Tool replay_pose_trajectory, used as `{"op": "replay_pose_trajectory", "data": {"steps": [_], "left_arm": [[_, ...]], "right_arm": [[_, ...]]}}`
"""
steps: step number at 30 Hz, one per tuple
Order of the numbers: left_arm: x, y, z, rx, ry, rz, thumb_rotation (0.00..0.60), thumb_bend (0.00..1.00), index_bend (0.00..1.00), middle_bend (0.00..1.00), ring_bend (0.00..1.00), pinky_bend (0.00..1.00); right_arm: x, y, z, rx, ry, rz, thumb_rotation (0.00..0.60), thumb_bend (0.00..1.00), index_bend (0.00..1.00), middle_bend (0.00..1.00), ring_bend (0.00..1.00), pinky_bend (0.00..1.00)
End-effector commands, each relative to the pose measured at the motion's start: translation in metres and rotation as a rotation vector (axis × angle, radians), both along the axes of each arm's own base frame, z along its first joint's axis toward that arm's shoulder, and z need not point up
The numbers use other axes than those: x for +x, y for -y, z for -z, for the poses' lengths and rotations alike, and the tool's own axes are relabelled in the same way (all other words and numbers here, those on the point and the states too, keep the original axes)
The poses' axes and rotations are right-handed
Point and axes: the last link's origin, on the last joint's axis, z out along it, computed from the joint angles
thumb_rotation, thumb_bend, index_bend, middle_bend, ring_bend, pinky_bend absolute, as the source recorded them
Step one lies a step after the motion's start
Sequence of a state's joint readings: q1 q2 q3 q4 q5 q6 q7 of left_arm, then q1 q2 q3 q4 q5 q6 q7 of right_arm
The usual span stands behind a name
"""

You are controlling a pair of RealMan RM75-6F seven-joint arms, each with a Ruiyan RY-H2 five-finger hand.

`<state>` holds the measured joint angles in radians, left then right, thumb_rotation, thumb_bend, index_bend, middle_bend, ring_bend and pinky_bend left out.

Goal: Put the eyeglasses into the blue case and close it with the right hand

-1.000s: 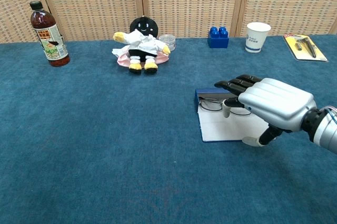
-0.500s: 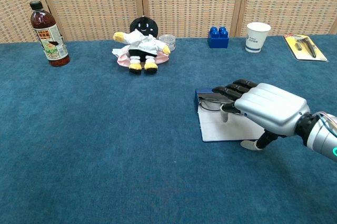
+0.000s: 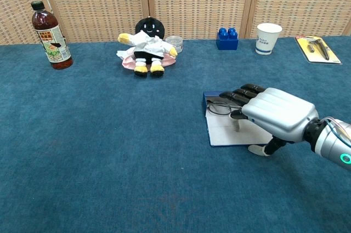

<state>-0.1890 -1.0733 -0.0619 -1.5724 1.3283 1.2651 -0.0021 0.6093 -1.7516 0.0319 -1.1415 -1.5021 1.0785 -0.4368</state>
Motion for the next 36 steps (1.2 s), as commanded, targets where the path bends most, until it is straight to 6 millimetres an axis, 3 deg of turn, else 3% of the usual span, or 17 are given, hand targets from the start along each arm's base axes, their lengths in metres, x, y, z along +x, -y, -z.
{"op": "replay_pose_trajectory", "data": {"steps": [1, 17, 30, 36], "left_arm": [[0.000, 0.000, 0.000, -0.002, -0.001, 0.000, 0.600, 0.00, 0.00, 0.00, 0.00, 0.00], [-0.001, -0.001, 0.000, -0.001, 0.000, -0.004, 0.600, 0.00, 0.00, 0.00, 0.00, 0.00], [-0.002, -0.002, -0.001, -0.001, 0.004, -0.012, 0.600, 0.00, 0.00, 0.00, 0.00, 0.00], [-0.003, -0.003, -0.001, -0.002, 0.005, -0.014, 0.600, 0.00, 0.00, 0.00, 0.00, 0.00]], "right_arm": [[0.001, 0.002, 0.000, -0.009, 0.002, 0.001, 0.600, 0.42, 0.43, 0.00, 0.00, 0.00], [0.010, 0.022, -0.005, -0.080, 0.057, 0.012, 0.600, 0.44, 0.43, 0.00, 0.00, 0.00], [0.012, 0.042, 0.004, -0.073, 0.002, 0.053, 0.600, 0.44, 0.43, 0.00, 0.00, 0.00], [0.010, 0.042, 0.005, -0.072, -0.001, 0.057, 0.600, 0.47, 0.51, 0.00, 0.00, 0.00]]}}
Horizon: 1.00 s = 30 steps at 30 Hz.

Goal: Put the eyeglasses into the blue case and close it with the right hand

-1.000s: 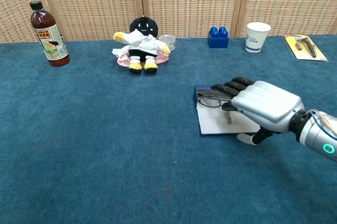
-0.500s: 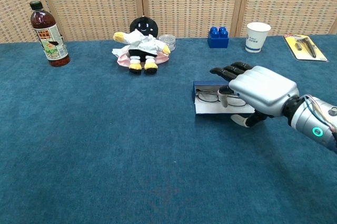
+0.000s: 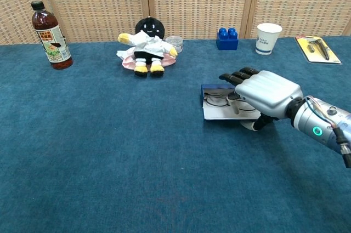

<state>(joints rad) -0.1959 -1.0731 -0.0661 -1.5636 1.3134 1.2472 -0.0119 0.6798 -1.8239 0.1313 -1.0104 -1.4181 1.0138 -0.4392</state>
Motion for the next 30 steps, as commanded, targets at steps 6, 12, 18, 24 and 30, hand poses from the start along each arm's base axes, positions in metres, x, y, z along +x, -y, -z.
{"op": "replay_pose_trajectory", "data": {"steps": [6, 12, 18, 24, 30], "left_arm": [[0.000, 0.000, 0.000, 0.000, 0.000, 0.002, 0.600, 0.00, 0.00, 0.00, 0.00, 0.00], [0.001, 0.001, 0.001, -0.001, -0.001, 0.005, 0.600, 0.00, 0.00, 0.00, 0.00, 0.00], [0.001, 0.001, 0.001, -0.001, -0.001, 0.006, 0.600, 0.00, 0.00, 0.00, 0.00, 0.00], [0.002, 0.002, -0.001, 0.002, 0.005, 0.009, 0.600, 0.00, 0.00, 0.00, 0.00, 0.00], [0.002, 0.002, -0.001, 0.000, 0.006, 0.013, 0.600, 0.00, 0.00, 0.00, 0.00, 0.00]], "right_arm": [[-0.003, -0.003, -0.004, -0.008, 0.020, -0.014, 0.600, 0.57, 0.60, 0.00, 0.00, 0.00], [-0.009, -0.002, -0.006, -0.011, 0.023, -0.006, 0.600, 0.57, 0.65, 0.03, 0.00, 0.01], [-0.013, -0.006, -0.013, -0.015, 0.033, -0.029, 0.600, 0.57, 0.66, 0.05, 0.00, 0.02], [-0.023, -0.028, -0.042, -0.010, 0.067, -0.105, 0.600, 0.57, 0.66, 0.06, 0.00, 0.03], [-0.036, -0.050, -0.061, 0.019, 0.044, -0.143, 0.600, 0.57, 0.66, 0.07, 0.00, 0.03]]}}
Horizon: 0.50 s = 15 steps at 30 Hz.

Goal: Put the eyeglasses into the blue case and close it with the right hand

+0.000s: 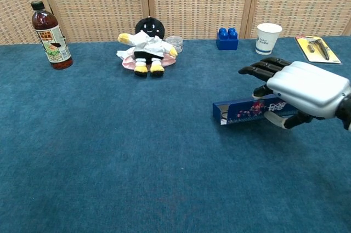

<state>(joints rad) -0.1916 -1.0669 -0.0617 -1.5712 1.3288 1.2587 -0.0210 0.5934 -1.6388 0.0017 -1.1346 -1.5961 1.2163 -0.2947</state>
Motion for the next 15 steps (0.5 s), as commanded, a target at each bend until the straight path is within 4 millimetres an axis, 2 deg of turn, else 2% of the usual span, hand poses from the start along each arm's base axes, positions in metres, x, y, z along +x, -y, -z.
{"op": "replay_pose_trajectory", "data": {"steps": [1, 6, 15], "left_arm": [[0.000, 0.000, 0.000, 0.000, 0.000, 0.001, 0.600, 0.00, 0.00, 0.00, 0.00, 0.00], [0.001, 0.001, 0.002, -0.006, -0.003, 0.003, 0.600, 0.00, 0.00, 0.00, 0.00, 0.00], [0.001, 0.001, 0.003, -0.008, -0.009, 0.003, 0.600, 0.00, 0.00, 0.00, 0.00, 0.00]], "right_arm": [[-0.010, -0.018, -0.012, 0.029, -0.018, -0.025, 0.600, 0.57, 0.66, 0.07, 0.00, 0.03], [-0.011, -0.025, -0.017, 0.046, -0.054, -0.053, 0.600, 0.57, 0.66, 0.07, 0.00, 0.03], [-0.008, -0.012, -0.012, 0.072, -0.175, -0.066, 0.600, 0.57, 0.66, 0.07, 0.00, 0.03]]}}
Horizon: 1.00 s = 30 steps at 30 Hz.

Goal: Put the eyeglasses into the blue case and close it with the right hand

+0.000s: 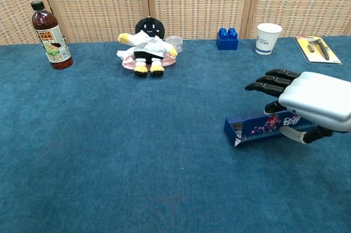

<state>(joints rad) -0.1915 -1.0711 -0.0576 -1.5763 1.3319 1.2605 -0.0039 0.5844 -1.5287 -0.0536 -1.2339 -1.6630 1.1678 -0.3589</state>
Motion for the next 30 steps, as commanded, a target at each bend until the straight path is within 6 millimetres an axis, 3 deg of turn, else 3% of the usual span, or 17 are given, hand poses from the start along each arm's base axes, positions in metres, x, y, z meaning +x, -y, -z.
{"op": "replay_pose_trajectory", "data": {"steps": [1, 19, 26, 30], "left_arm": [[0.000, 0.000, 0.000, -0.001, -0.001, -0.001, 0.600, 0.00, 0.00, 0.00, 0.00, 0.00], [-0.001, -0.001, 0.000, 0.000, -0.001, -0.005, 0.600, 0.00, 0.00, 0.00, 0.00, 0.00], [-0.001, -0.001, 0.001, 0.000, -0.002, -0.006, 0.600, 0.00, 0.00, 0.00, 0.00, 0.00], [-0.001, 0.000, 0.000, 0.000, -0.002, -0.005, 0.600, 0.00, 0.00, 0.00, 0.00, 0.00]], "right_arm": [[0.002, 0.006, 0.002, 0.004, -0.051, -0.007, 0.600, 0.57, 0.66, 0.07, 0.00, 0.03], [0.010, 0.015, 0.001, -0.011, -0.057, 0.016, 0.600, 0.57, 0.66, 0.07, 0.00, 0.03], [0.017, 0.018, 0.004, -0.017, -0.040, 0.012, 0.600, 0.55, 0.52, 0.06, 0.00, 0.03], [0.019, 0.021, 0.008, -0.025, -0.031, 0.013, 0.600, 0.54, 0.52, 0.06, 0.00, 0.03]]}}
